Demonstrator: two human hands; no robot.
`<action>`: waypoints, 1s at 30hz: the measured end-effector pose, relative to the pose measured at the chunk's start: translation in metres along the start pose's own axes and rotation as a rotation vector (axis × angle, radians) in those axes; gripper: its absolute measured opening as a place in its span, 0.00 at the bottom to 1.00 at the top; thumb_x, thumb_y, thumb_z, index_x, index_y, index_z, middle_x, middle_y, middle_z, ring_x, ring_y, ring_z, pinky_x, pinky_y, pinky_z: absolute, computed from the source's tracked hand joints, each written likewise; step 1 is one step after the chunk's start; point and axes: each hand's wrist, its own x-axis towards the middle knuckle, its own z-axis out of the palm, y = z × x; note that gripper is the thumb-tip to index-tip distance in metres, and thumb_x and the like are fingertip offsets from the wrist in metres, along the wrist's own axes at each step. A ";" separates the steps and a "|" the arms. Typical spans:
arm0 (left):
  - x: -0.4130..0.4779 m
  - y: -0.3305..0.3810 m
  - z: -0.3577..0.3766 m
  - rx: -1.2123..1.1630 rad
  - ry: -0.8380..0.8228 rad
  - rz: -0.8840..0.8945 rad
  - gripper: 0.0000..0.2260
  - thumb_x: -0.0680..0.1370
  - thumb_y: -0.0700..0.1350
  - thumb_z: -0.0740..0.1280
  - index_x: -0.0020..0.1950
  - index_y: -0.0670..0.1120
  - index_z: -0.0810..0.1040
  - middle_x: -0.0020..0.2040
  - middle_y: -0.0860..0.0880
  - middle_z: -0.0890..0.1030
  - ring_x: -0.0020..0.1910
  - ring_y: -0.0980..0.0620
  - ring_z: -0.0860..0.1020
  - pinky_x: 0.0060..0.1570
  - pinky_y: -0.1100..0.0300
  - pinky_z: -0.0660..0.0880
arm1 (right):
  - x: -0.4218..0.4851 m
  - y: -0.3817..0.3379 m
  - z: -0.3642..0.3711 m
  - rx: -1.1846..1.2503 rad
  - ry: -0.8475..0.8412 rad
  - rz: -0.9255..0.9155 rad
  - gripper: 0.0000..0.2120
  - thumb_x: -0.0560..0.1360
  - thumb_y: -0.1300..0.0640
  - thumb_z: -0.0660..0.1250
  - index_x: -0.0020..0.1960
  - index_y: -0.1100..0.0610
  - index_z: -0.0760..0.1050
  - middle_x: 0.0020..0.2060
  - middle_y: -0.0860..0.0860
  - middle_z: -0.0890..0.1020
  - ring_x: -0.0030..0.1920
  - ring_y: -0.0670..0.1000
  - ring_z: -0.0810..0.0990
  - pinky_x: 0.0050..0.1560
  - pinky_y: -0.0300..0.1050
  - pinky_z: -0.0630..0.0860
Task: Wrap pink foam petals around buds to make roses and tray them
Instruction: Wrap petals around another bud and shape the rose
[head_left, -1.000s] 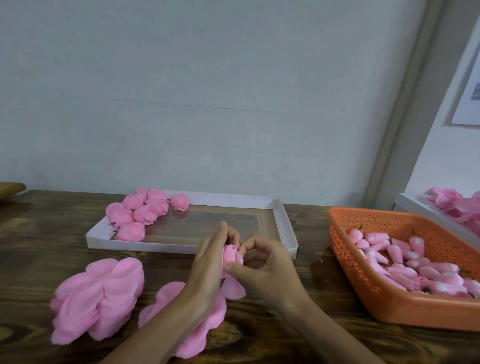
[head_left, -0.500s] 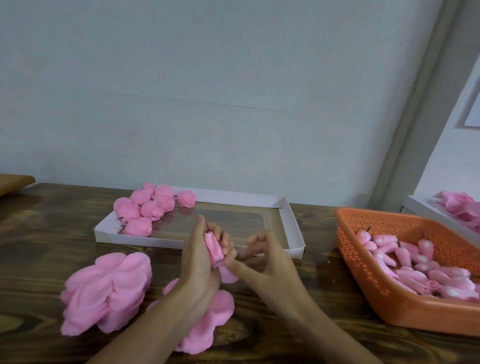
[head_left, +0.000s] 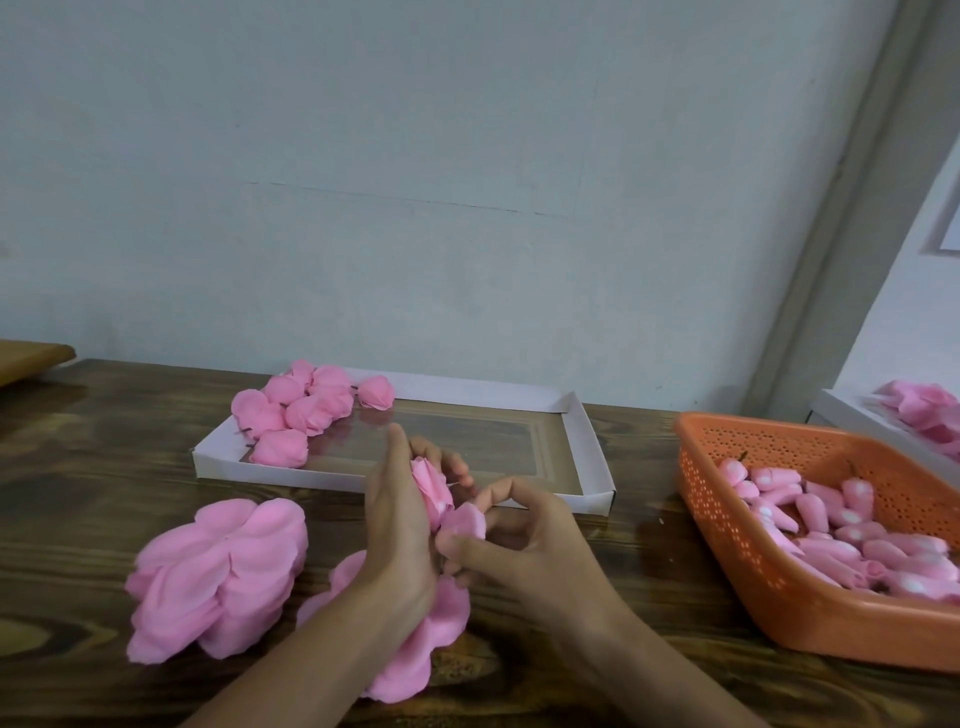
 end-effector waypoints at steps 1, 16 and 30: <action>-0.001 0.000 0.001 0.006 0.002 0.020 0.26 0.87 0.56 0.57 0.31 0.46 0.70 0.31 0.46 0.76 0.28 0.50 0.75 0.34 0.56 0.74 | 0.000 0.000 0.001 0.009 -0.017 -0.015 0.12 0.70 0.54 0.83 0.46 0.50 0.80 0.43 0.60 0.88 0.40 0.55 0.87 0.45 0.47 0.83; -0.007 -0.001 0.005 0.009 -0.032 0.116 0.23 0.86 0.57 0.57 0.34 0.49 0.74 0.34 0.46 0.77 0.33 0.49 0.76 0.35 0.54 0.74 | -0.002 0.001 0.000 -0.232 0.062 -0.183 0.16 0.72 0.65 0.80 0.58 0.53 0.85 0.47 0.50 0.88 0.47 0.53 0.87 0.56 0.51 0.84; -0.009 -0.002 0.004 -0.061 -0.045 -0.011 0.23 0.86 0.58 0.58 0.36 0.47 0.71 0.35 0.44 0.76 0.32 0.48 0.74 0.37 0.56 0.70 | -0.006 0.008 0.004 -0.401 0.265 -0.375 0.15 0.74 0.59 0.79 0.58 0.47 0.83 0.48 0.39 0.86 0.48 0.45 0.86 0.46 0.40 0.84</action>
